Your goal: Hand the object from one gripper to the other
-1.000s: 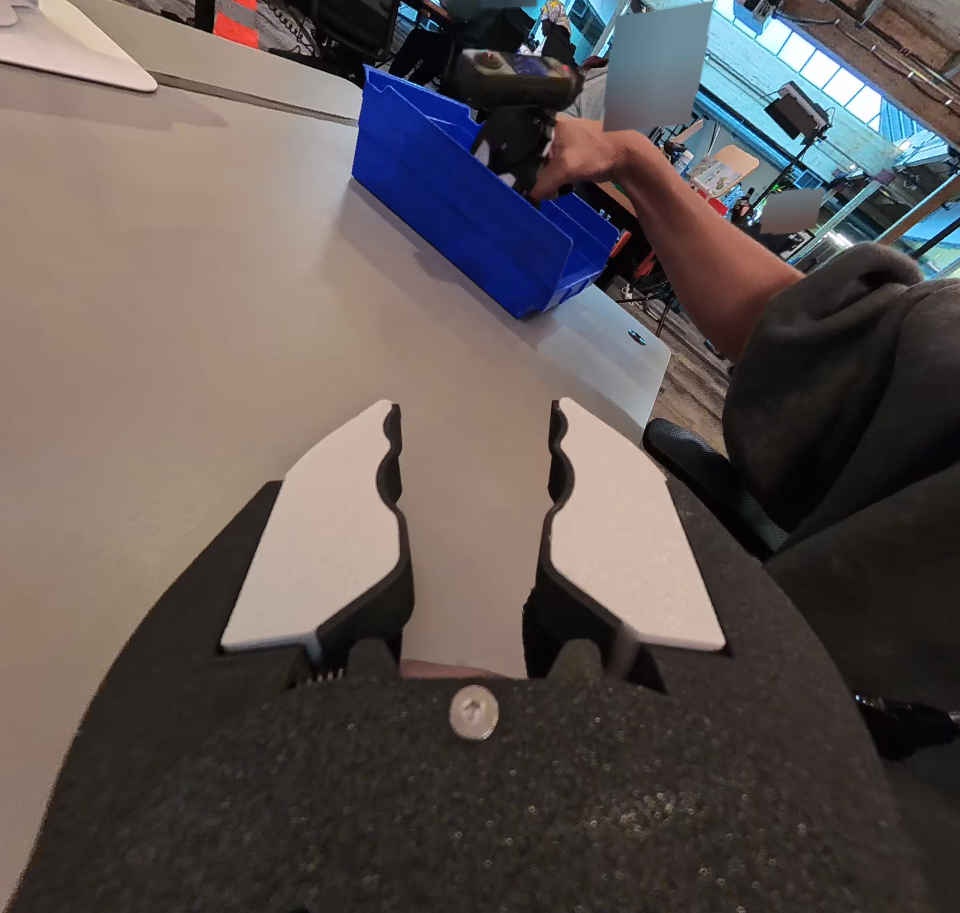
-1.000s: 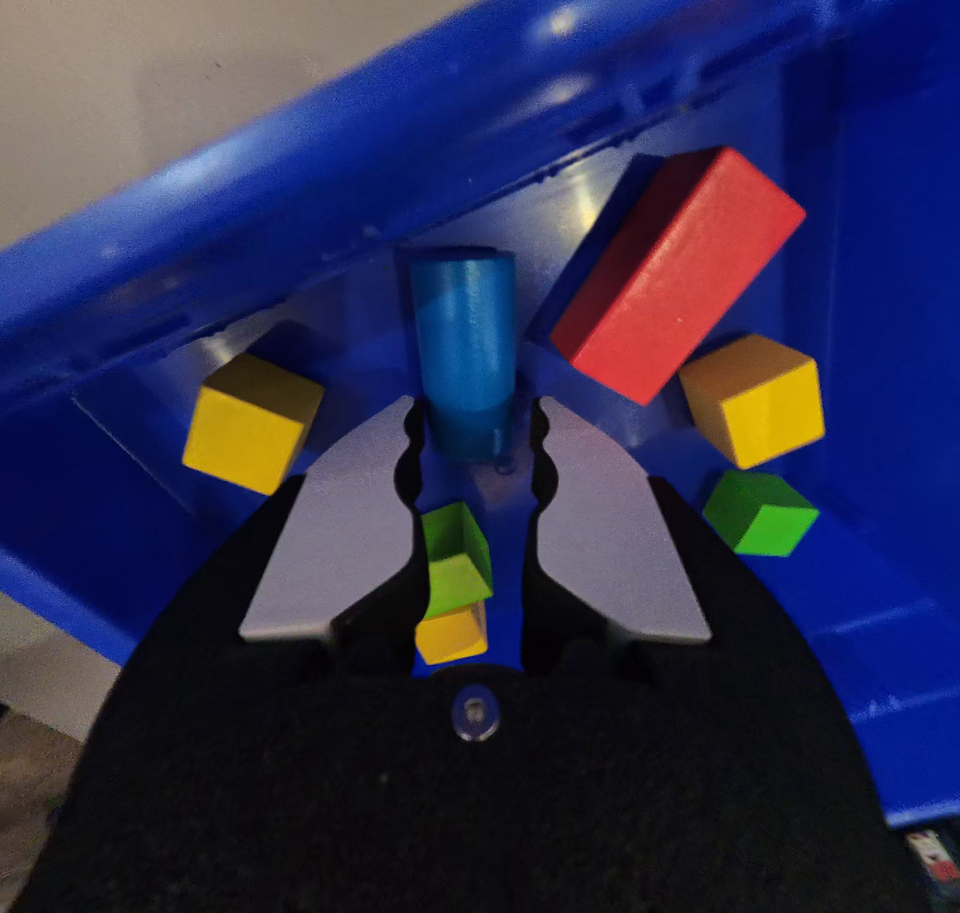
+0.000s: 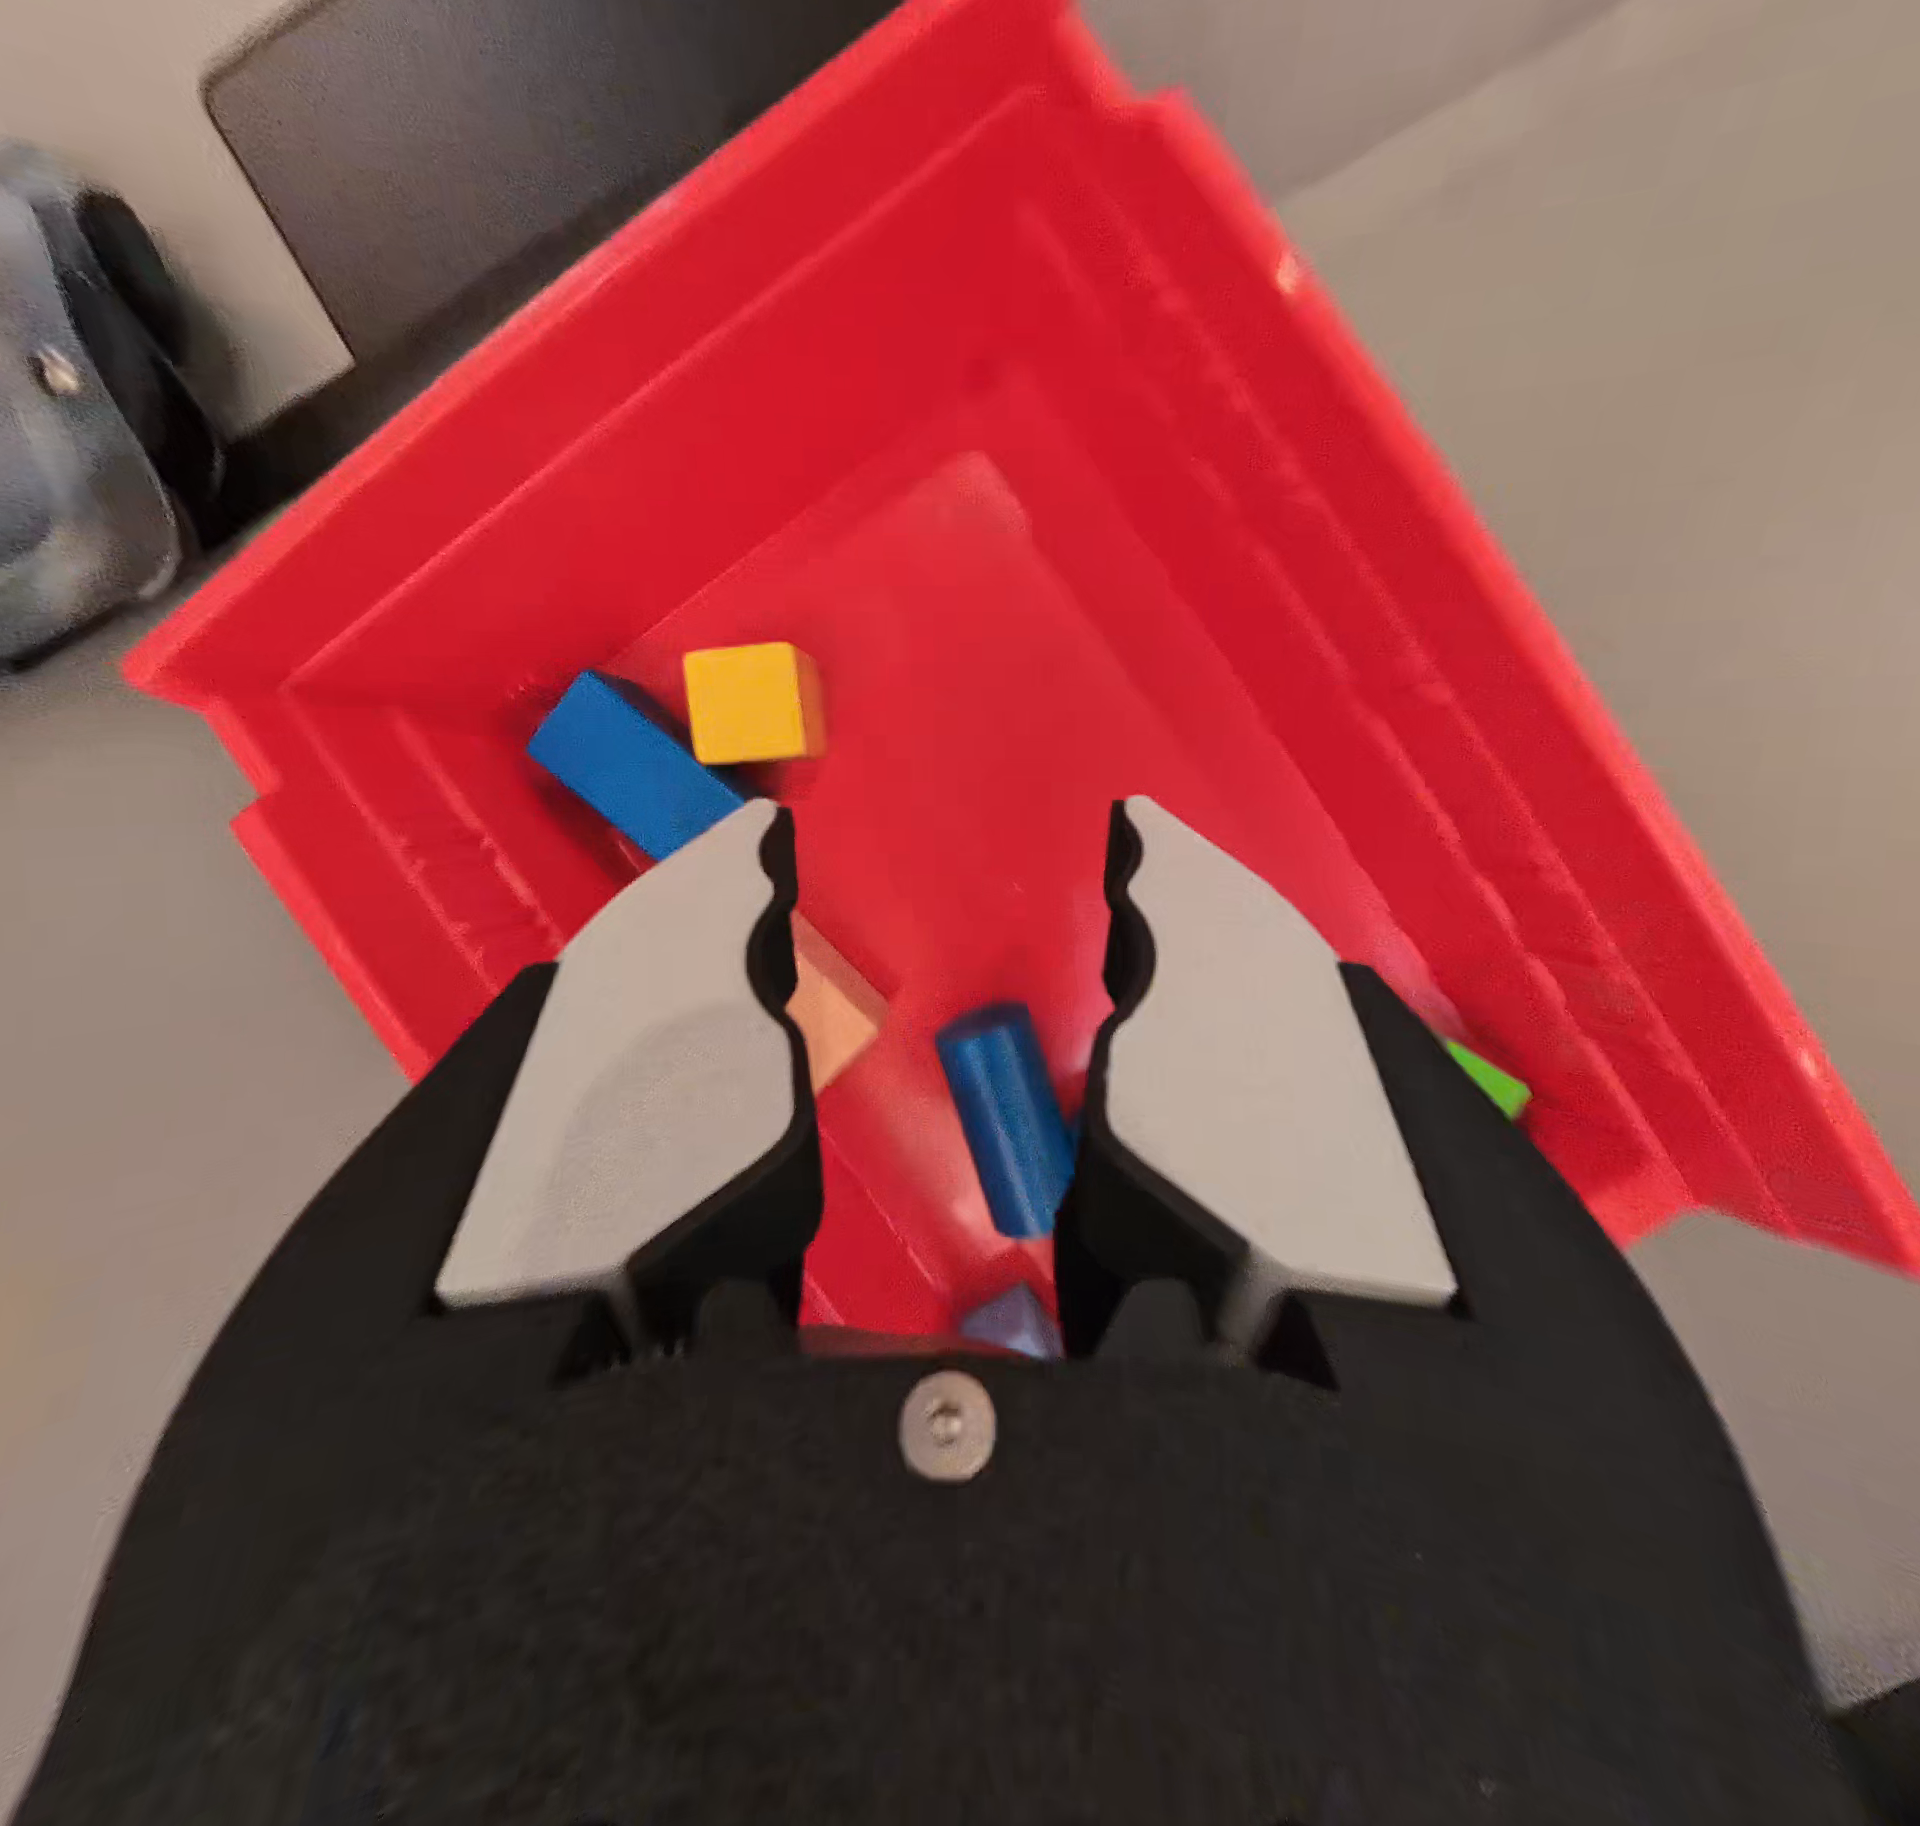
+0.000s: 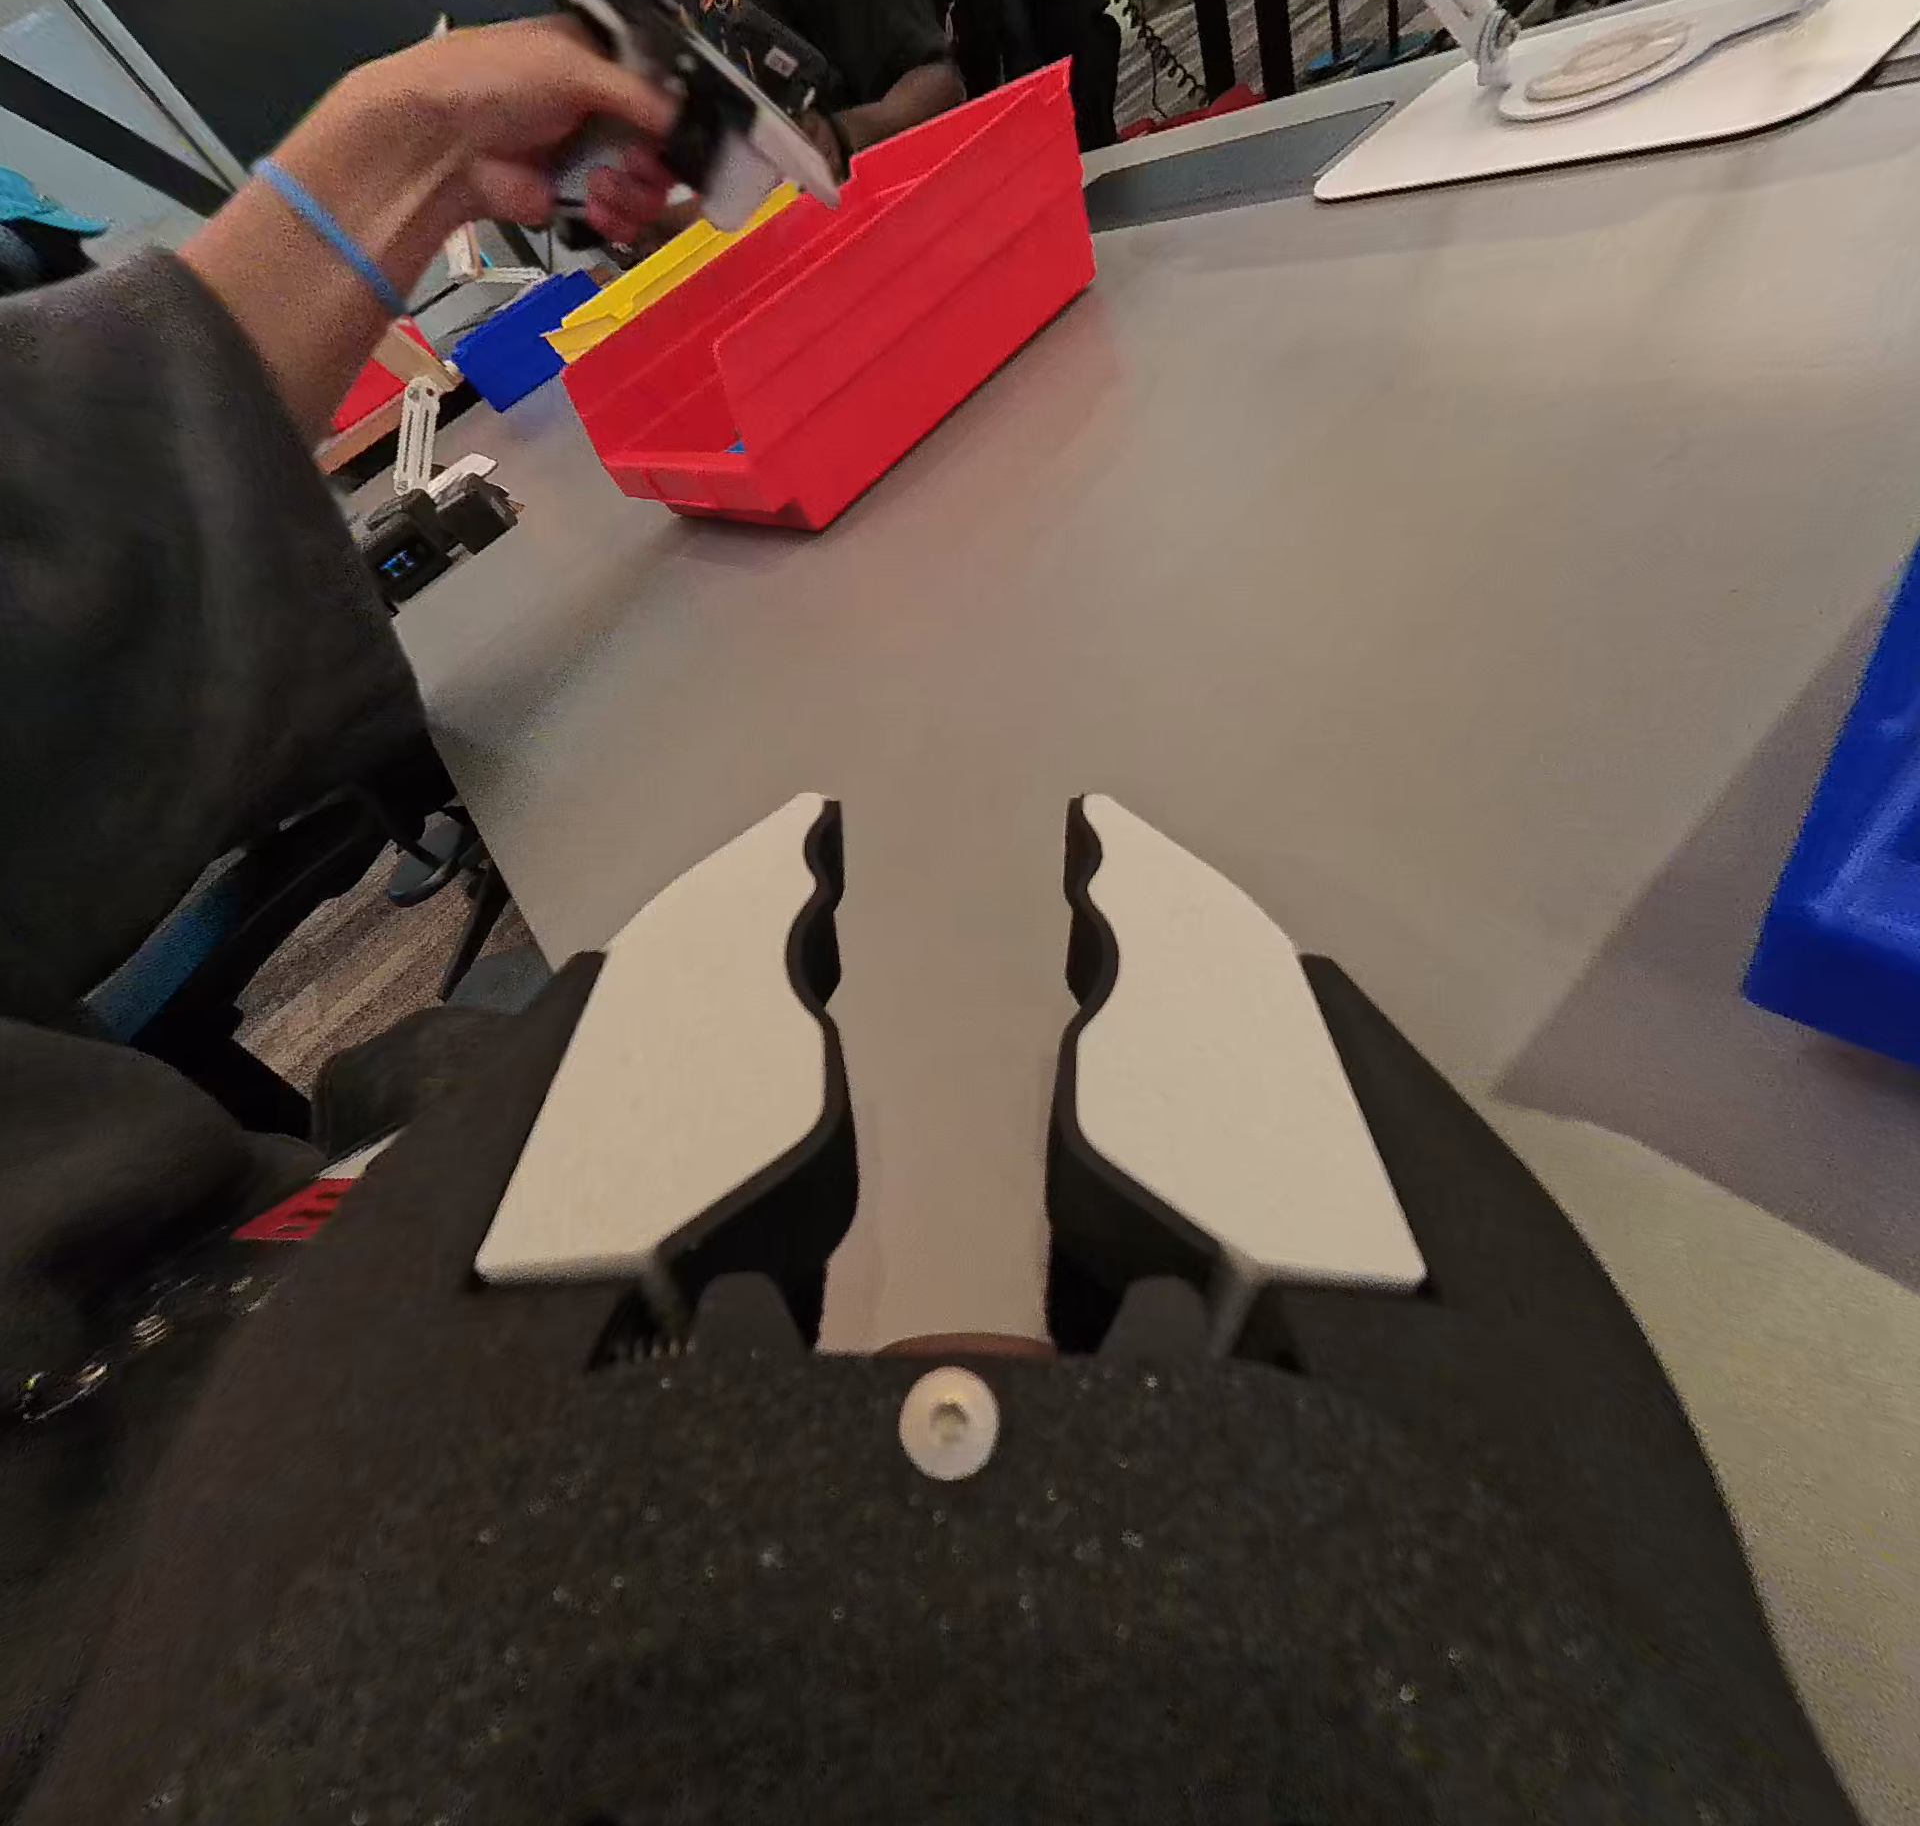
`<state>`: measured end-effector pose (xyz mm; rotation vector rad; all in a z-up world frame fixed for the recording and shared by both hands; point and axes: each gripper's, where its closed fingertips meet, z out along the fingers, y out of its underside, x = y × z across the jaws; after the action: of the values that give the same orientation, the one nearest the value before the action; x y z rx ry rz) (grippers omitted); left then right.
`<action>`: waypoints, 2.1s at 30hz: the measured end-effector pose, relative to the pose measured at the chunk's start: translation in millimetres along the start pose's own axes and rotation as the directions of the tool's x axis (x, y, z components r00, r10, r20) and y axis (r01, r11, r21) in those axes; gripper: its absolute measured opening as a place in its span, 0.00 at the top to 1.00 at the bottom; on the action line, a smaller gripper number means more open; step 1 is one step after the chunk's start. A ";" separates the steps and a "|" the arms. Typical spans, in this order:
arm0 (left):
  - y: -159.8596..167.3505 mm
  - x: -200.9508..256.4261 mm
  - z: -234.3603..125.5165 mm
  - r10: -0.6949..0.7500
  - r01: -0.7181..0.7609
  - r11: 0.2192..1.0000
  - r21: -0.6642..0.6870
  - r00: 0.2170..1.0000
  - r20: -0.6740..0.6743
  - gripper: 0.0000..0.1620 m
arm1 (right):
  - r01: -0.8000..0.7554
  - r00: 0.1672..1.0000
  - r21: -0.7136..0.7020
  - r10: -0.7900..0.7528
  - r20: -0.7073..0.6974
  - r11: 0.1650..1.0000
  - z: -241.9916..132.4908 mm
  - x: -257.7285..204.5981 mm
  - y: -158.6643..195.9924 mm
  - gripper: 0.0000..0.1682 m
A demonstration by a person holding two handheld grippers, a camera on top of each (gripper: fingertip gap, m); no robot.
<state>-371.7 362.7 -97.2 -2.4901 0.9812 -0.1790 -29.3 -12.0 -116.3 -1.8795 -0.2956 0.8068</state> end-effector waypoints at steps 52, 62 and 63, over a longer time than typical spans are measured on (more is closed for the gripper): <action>-52.0 349.7 -135.0 0.822 -0.422 0.102 0.901 0.546 0.163 0.79 | -0.396 0.599 -0.153 0.381 0.704 0.905 117.9 -72.4 -167.3 0.63; -49.6 357.9 -100.6 0.846 -0.483 0.195 0.854 0.523 0.102 0.79 | -0.434 0.544 -0.248 0.472 0.694 0.866 127.2 -60.3 -148.1 0.80; -48.4 357.3 -100.0 0.840 -0.478 0.215 0.852 0.536 0.088 0.79 | -0.439 0.535 -0.260 0.483 0.693 0.860 127.7 -60.2 -146.7 0.80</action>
<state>-106.3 116.7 -2.2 -0.9768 1.6220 -0.6951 -134.9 112.7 5.1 -1.5875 -0.3144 1.9768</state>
